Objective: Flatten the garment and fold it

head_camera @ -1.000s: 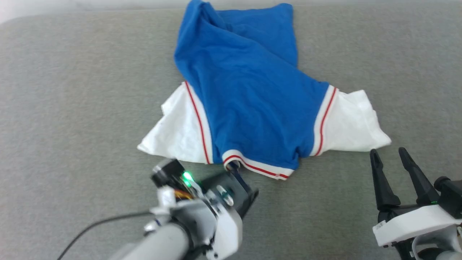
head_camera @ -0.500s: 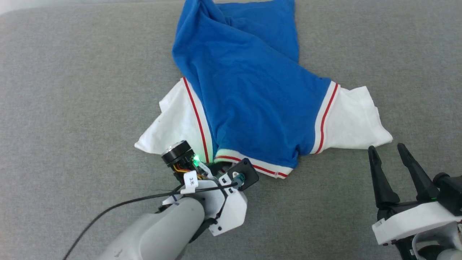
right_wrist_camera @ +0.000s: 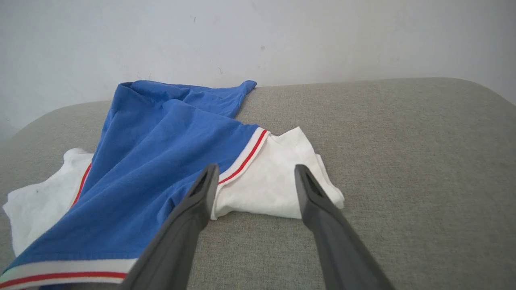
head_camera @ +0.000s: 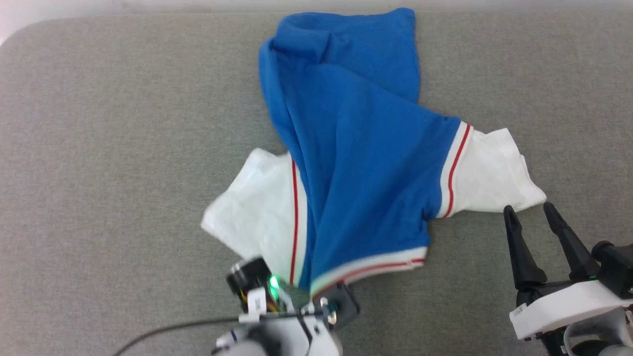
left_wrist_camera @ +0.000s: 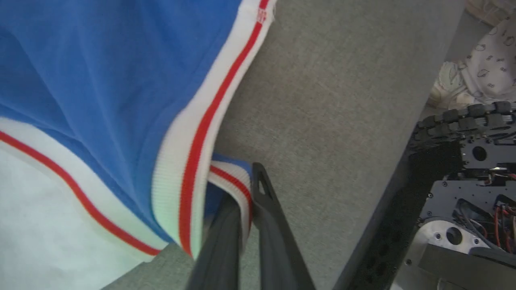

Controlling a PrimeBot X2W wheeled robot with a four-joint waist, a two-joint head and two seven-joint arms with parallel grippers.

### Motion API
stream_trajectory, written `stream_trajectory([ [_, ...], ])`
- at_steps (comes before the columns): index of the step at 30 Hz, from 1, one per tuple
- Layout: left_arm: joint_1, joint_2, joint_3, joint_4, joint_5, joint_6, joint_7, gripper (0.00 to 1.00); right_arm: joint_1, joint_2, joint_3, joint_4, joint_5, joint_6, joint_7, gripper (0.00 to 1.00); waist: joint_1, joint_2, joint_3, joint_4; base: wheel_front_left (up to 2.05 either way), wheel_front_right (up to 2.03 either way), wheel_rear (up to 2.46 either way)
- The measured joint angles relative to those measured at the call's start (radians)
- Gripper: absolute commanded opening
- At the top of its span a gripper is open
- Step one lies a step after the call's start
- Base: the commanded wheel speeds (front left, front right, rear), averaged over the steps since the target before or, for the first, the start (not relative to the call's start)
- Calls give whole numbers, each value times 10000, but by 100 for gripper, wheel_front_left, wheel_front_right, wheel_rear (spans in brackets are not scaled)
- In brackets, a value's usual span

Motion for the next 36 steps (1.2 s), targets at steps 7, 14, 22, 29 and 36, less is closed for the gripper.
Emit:
stream_trajectory([
  [7,872,-142,-274,15,-650,119,-525,100,-3,0,94,40,0,0,29,100,0,0,-46,152,0,0,0],
  [14,977,-828,207,-508,-2161,176,-1020,100,1,0,61,59,-4,0,178,100,1,0,-185,192,0,0,0],
  [22,1578,-380,1227,-3106,-3528,790,-355,100,81,0,136,245,165,0,96,100,-1,0,-634,208,0,0,0],
  [29,1806,660,3365,-3170,-1868,3055,-1523,100,213,4,165,332,238,0,0,100,-1,0,-683,232,0,0,0],
  [36,2315,930,3923,-1636,-2326,3321,-1463,100,214,0,96,184,142,0,42,100,0,0,-366,297,0,0,0],
])
